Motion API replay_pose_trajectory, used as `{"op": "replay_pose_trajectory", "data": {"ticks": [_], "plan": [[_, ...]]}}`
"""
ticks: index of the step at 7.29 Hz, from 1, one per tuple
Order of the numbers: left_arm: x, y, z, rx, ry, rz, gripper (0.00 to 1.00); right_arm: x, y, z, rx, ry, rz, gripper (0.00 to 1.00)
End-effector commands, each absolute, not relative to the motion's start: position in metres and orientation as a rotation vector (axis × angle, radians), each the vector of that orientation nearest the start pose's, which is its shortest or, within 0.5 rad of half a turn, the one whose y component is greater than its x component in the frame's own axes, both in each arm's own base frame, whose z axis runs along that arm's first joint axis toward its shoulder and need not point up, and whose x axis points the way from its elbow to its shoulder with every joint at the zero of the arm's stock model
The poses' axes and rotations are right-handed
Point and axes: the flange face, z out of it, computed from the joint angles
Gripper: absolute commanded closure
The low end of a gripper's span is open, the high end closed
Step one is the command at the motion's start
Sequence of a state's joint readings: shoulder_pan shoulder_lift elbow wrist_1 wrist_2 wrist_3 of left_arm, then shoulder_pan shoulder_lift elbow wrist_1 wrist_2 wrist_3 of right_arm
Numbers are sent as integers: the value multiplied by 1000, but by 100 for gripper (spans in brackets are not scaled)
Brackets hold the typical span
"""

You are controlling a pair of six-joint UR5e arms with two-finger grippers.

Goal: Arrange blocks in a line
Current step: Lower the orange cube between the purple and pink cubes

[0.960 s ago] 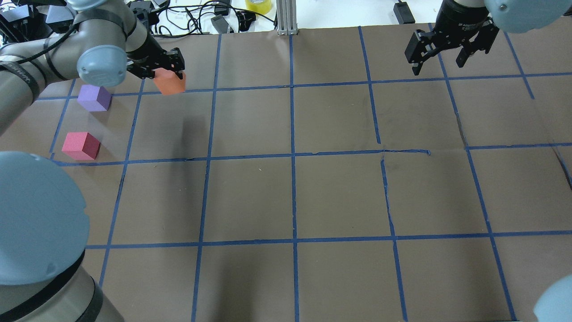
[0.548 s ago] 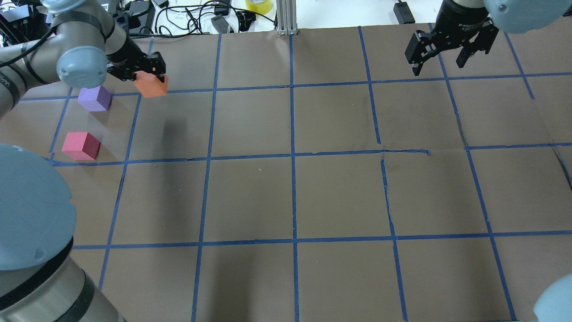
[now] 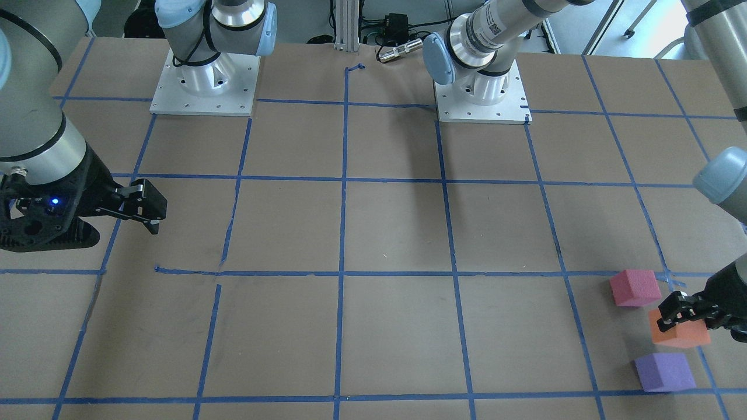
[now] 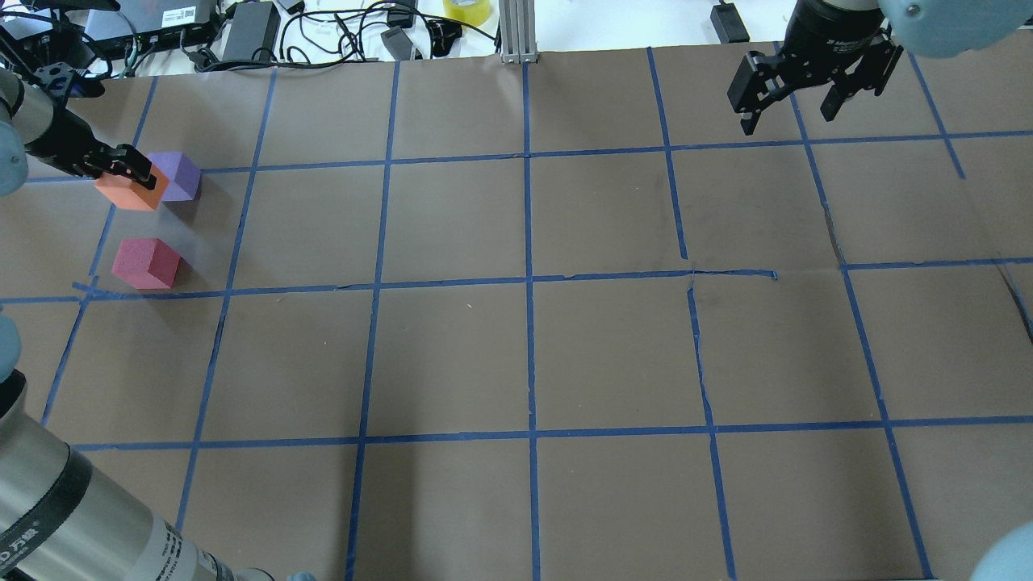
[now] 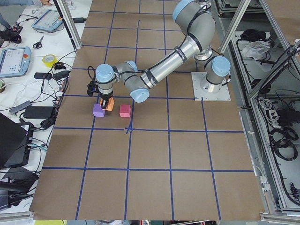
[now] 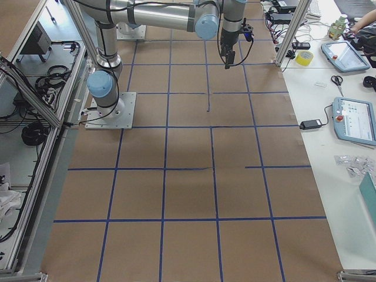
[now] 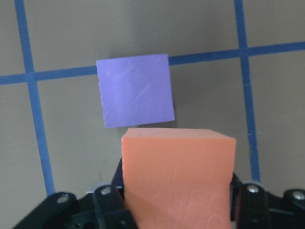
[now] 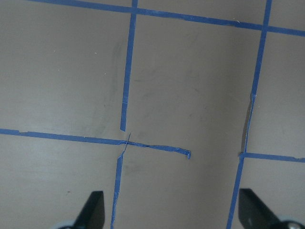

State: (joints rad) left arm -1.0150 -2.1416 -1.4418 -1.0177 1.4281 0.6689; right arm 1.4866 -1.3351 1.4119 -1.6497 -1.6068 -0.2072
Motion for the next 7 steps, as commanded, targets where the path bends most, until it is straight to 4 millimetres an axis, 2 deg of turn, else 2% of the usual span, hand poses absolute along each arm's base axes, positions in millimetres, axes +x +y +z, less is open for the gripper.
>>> {"op": "replay_pose_trajectory", "data": {"ticks": [1, 2, 3, 4, 5, 7], "plan": [[248, -668, 251, 193, 3193, -262, 96, 85, -588, 459, -199, 3157, 5, 0], [249, -669, 238, 181, 3204, -236, 97, 85, -584, 464, -199, 3155, 7, 0], [249, -670, 228, 163, 3213, -221, 97, 85, -584, 459, -187, 3152, 45, 0], [249, -670, 217, 42, 3231, -195, 97, 84, -585, 454, -178, 3163, 62, 0], [250, -671, 211, -7, 3239, -184, 96, 84, -587, 448, -176, 3161, 79, 0], [247, -668, 192, -6, 3254, -151, 96, 84, -597, 436, -174, 3143, 89, 0]]}}
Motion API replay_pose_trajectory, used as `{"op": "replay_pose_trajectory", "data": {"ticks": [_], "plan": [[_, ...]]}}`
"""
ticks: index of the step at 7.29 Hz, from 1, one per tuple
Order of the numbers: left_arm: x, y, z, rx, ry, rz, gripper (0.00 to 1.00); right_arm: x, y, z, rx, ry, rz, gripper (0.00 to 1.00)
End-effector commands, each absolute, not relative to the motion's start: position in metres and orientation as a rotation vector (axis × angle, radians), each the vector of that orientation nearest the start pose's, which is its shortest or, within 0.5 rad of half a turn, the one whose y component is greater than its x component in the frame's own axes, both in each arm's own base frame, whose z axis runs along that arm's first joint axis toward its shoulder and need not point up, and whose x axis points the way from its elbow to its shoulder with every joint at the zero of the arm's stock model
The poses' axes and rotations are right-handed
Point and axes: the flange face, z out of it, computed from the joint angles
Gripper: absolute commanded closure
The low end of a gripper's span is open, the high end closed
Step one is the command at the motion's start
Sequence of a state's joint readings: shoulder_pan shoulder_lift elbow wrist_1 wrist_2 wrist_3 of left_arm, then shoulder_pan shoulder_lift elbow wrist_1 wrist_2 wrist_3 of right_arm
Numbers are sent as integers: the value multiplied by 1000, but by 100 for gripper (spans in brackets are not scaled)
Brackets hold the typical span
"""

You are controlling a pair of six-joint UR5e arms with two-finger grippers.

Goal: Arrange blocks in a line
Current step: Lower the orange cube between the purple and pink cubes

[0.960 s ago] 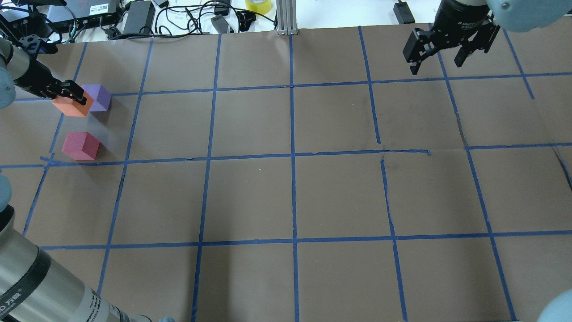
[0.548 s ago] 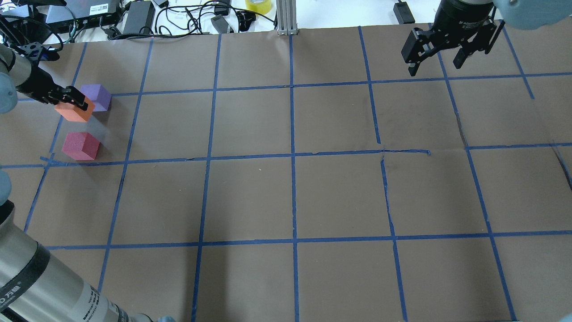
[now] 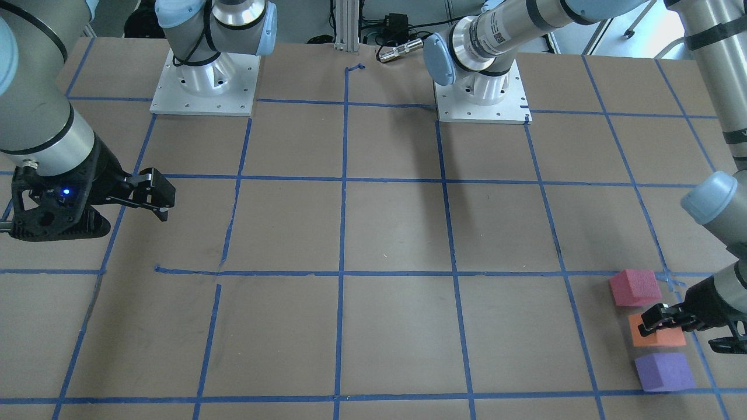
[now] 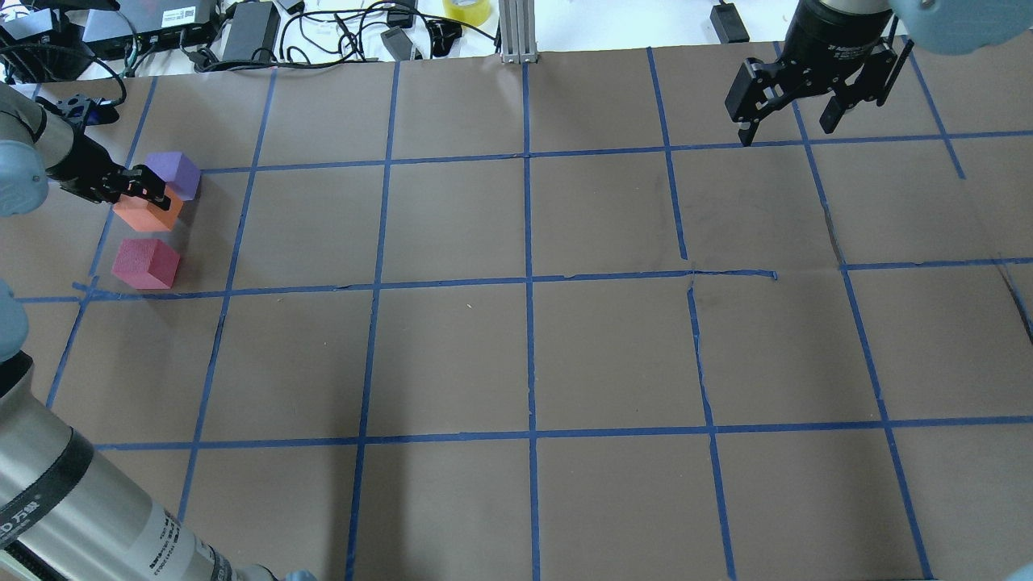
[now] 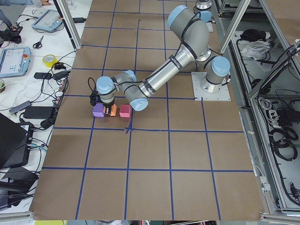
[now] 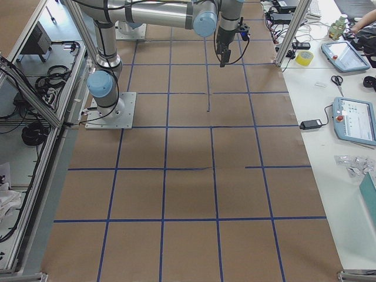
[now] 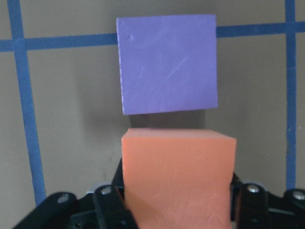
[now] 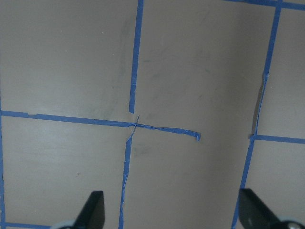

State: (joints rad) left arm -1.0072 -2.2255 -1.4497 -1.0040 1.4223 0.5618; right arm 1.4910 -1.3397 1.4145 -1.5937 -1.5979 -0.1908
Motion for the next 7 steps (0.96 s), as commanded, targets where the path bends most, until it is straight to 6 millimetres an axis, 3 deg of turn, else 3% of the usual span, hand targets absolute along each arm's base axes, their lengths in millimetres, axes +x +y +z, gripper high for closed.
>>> {"op": "replay_pose_trajectory", "data": {"ticks": [1, 2, 3, 4, 6, 7], "plan": [[245, -665, 185, 4, 3237, -167, 96, 84, -599, 437, -174, 3144, 85, 0], [246, -665, 184, 41, 3231, -175, 89, 84, -600, 436, -175, 3145, 85, 0], [245, -664, 183, 41, 3232, -173, 40, 83, -599, 437, -172, 3147, 88, 0], [245, -664, 184, 35, 3230, -181, 4, 83, -599, 435, -172, 3146, 97, 0], [242, -660, 209, 48, 3190, -156, 0, 83, -597, 434, -172, 3145, 100, 0], [232, -654, 238, 88, 3175, -71, 0, 83, -595, 436, -171, 3151, 104, 0]]}}
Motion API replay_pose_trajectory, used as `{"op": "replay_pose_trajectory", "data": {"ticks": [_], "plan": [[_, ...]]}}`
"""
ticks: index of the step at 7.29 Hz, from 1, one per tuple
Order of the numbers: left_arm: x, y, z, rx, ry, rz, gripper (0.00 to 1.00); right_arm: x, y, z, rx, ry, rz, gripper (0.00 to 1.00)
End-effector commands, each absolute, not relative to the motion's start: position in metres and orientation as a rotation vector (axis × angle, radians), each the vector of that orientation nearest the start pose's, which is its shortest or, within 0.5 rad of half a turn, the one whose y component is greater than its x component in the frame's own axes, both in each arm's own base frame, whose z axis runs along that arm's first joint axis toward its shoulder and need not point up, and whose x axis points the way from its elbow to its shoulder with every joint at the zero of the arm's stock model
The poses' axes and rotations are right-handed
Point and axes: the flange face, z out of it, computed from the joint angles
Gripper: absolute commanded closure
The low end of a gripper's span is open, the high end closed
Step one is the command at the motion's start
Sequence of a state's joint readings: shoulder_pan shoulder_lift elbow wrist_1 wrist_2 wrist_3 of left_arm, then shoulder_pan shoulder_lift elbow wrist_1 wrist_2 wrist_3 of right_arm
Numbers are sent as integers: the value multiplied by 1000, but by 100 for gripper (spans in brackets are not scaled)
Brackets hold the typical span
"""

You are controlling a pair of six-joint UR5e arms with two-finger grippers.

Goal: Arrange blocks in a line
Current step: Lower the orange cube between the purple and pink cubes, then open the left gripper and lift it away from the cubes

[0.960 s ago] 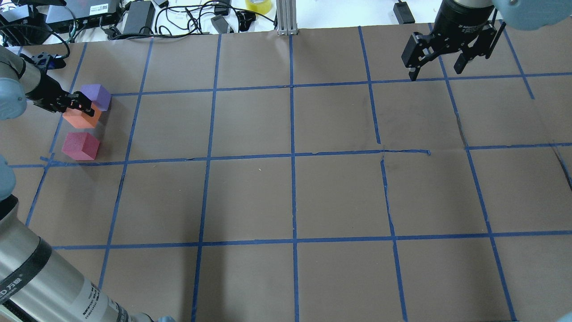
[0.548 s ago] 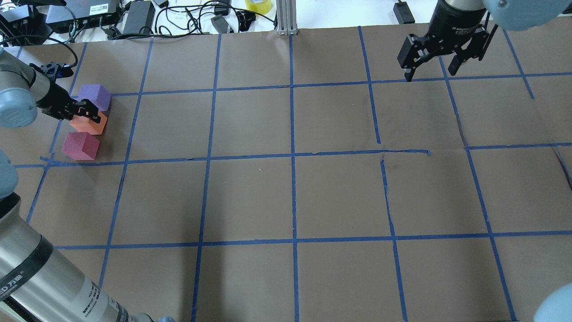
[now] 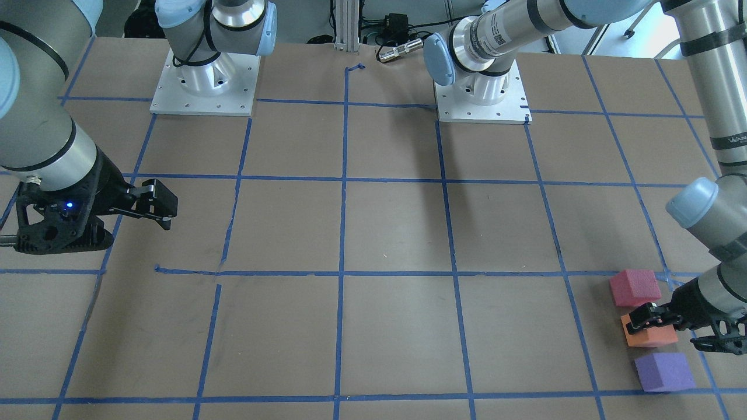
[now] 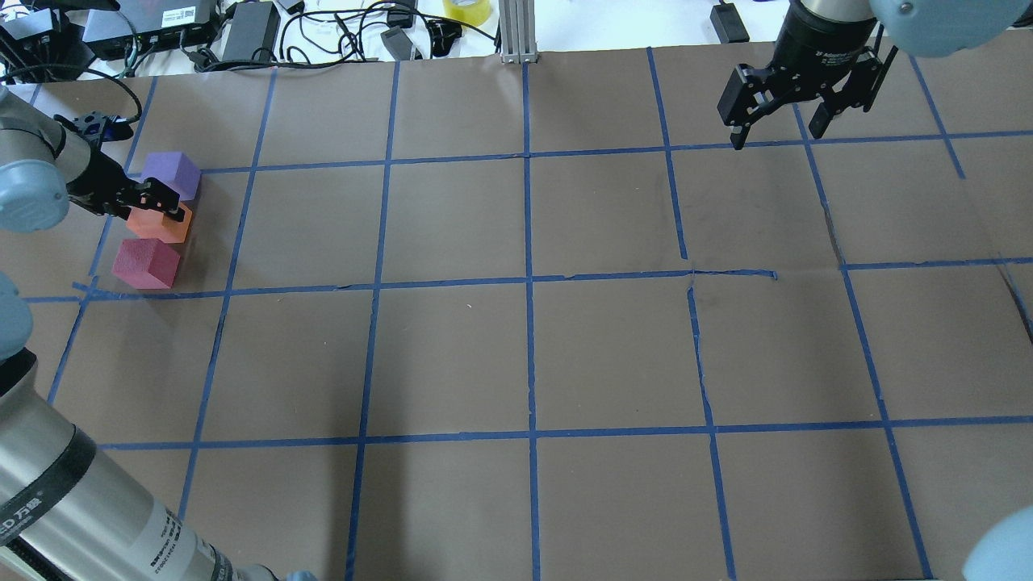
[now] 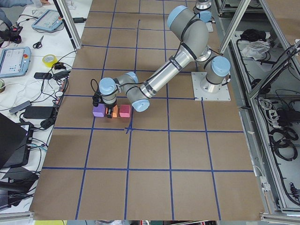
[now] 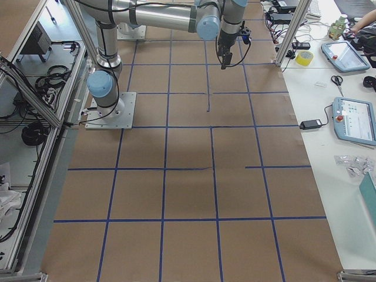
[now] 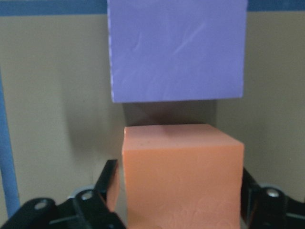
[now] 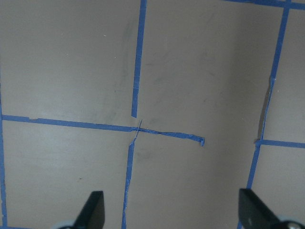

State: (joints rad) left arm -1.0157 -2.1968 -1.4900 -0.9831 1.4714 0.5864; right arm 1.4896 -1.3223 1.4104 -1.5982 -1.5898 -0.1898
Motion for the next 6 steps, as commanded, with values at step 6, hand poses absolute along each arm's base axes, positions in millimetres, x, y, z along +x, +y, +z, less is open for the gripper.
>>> {"op": "replay_pose_trajectory", "data": {"ticks": [6], "plan": [[-97, -522, 540, 443, 3156, 57, 0, 82, -595, 437, -174, 3159, 101, 0]]}}
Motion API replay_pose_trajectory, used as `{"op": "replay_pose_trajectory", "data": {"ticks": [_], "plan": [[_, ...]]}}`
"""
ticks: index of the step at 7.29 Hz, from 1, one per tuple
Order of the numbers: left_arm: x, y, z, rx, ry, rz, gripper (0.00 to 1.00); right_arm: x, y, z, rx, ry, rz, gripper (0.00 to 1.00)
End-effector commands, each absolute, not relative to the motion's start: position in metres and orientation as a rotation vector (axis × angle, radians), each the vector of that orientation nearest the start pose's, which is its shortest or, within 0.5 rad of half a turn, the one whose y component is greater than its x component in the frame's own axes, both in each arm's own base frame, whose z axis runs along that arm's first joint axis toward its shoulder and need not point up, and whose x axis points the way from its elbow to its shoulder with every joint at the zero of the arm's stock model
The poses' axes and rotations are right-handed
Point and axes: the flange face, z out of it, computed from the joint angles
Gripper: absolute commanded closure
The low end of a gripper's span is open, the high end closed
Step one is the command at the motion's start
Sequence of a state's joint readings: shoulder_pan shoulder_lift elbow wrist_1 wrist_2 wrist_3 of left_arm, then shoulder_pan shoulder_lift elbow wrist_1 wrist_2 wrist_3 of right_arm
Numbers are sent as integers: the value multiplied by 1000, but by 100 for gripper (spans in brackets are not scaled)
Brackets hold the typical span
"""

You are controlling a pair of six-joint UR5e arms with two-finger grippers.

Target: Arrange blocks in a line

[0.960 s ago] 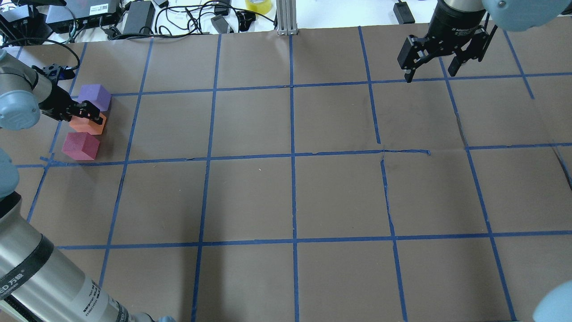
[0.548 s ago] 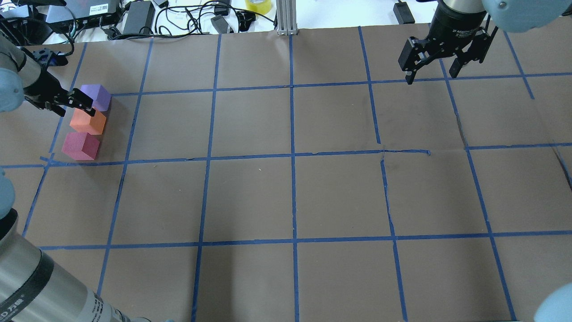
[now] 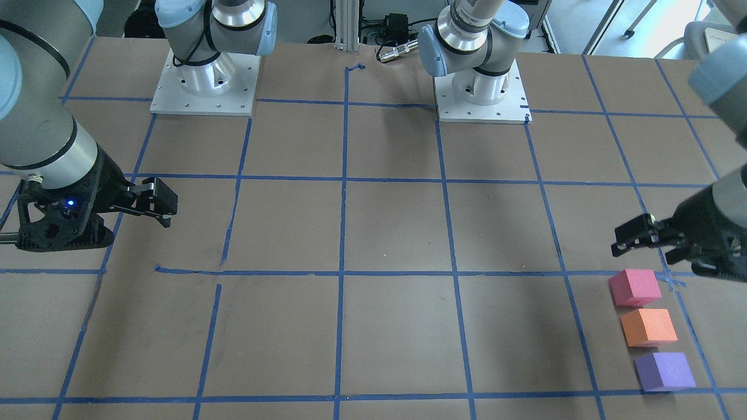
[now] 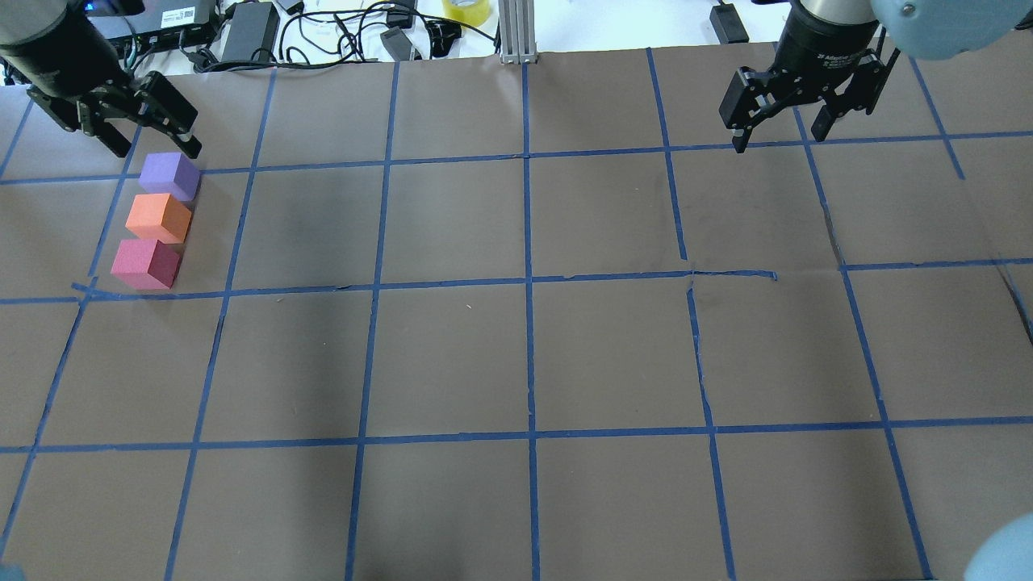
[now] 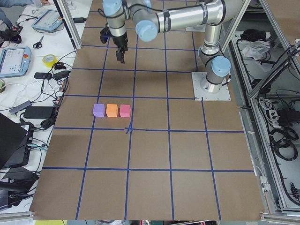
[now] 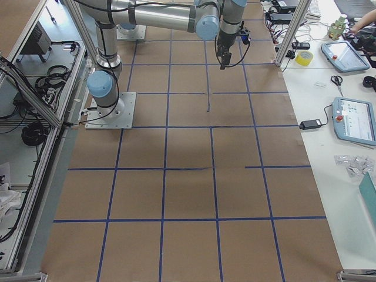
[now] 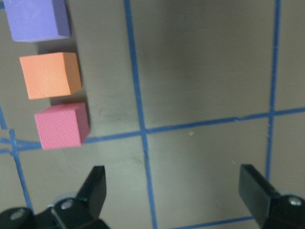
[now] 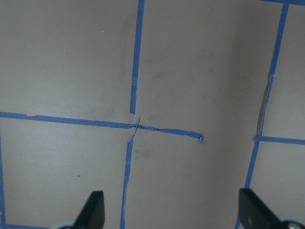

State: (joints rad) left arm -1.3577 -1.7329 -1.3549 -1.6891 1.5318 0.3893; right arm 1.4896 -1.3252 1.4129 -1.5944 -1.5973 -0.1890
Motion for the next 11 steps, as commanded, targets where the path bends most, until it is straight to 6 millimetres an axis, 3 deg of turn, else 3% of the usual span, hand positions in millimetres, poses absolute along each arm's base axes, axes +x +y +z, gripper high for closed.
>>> {"op": "replay_pose_trajectory", "data": {"ticks": [1, 2, 3, 5, 9, 11], "plan": [[-148, -499, 552, 559, 3128, 6, 0, 82, -595, 438, -173, 3157, 95, 0], [-165, -490, 552, 509, 3132, 17, 0, 82, -597, 435, -173, 3156, 102, 0], [-164, -492, 537, 483, 3141, 45, 0, 82, -598, 432, -174, 3156, 110, 0], [-152, -487, 538, 460, 3030, 23, 0, 82, -598, 431, -173, 3155, 109, 0], [-145, -492, 542, 348, 3151, -53, 0, 82, -596, 432, -174, 3154, 129, 0], [-140, -485, 543, 331, 3147, -84, 0, 82, -592, 434, -186, 3152, 151, 0]]}}
